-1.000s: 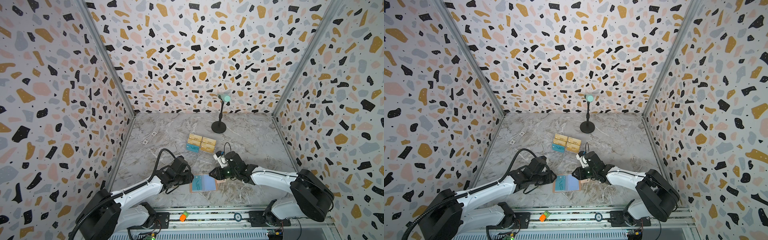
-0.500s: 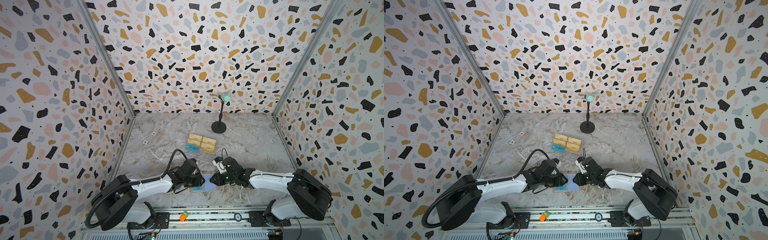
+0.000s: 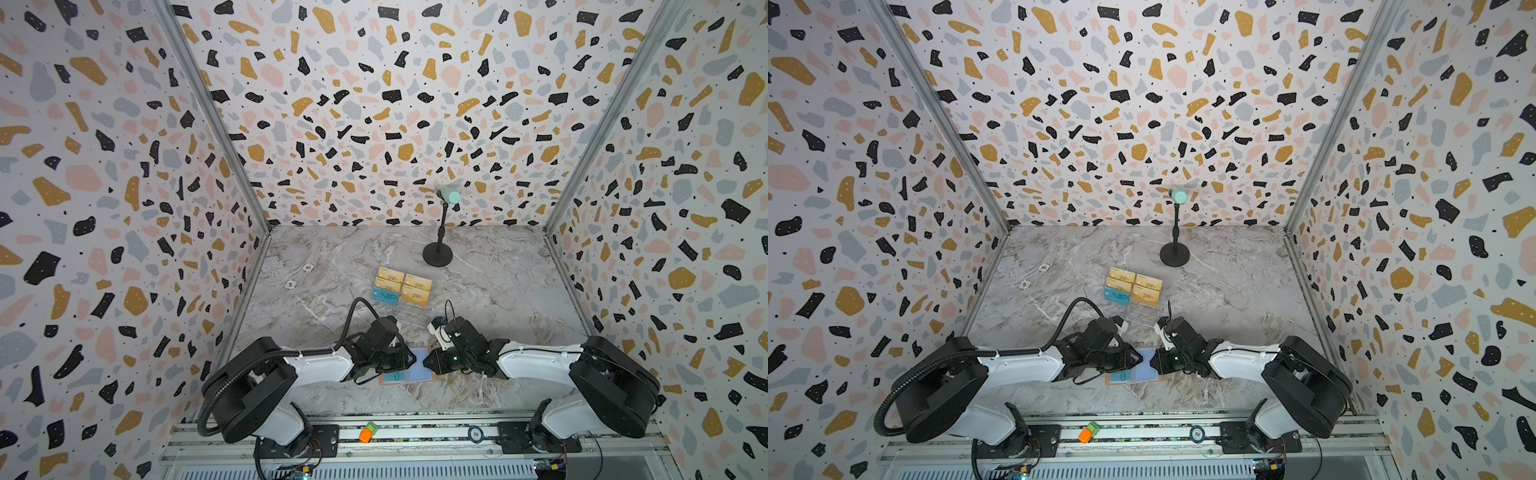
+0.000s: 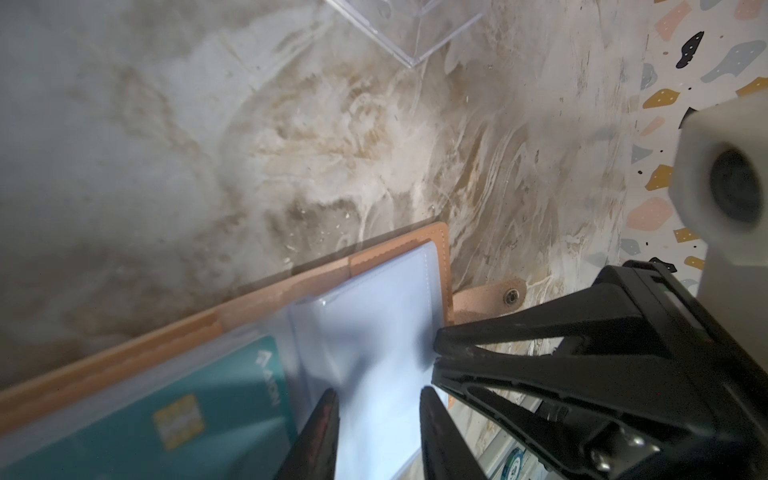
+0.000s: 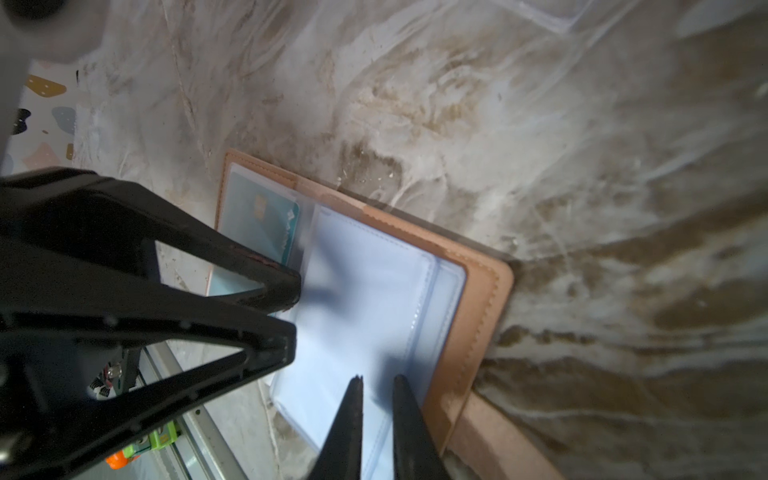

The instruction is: Put the credit cards into the card holder

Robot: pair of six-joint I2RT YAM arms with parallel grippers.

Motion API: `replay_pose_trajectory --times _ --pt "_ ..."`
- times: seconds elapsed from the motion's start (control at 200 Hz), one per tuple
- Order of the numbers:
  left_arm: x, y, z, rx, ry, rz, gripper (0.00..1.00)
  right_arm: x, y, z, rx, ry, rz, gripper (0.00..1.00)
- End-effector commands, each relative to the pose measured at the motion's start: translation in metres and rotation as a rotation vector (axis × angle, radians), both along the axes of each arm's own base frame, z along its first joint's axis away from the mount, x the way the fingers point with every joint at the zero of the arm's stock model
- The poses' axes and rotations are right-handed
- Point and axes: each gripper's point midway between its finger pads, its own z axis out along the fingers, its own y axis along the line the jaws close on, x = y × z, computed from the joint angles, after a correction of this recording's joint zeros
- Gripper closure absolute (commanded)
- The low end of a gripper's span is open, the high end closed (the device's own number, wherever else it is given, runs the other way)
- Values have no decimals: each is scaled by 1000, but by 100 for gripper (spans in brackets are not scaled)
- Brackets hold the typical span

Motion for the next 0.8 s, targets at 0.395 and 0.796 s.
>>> replay_pose_trajectory --times 0.395,0.796 --pt "-1 -11 9 -117 -6 10 64 -2 -5 -6 -23 5 -14 84" --pt "0 -17 14 -202 0 25 63 -3 -5 -5 -23 6 -12 83"
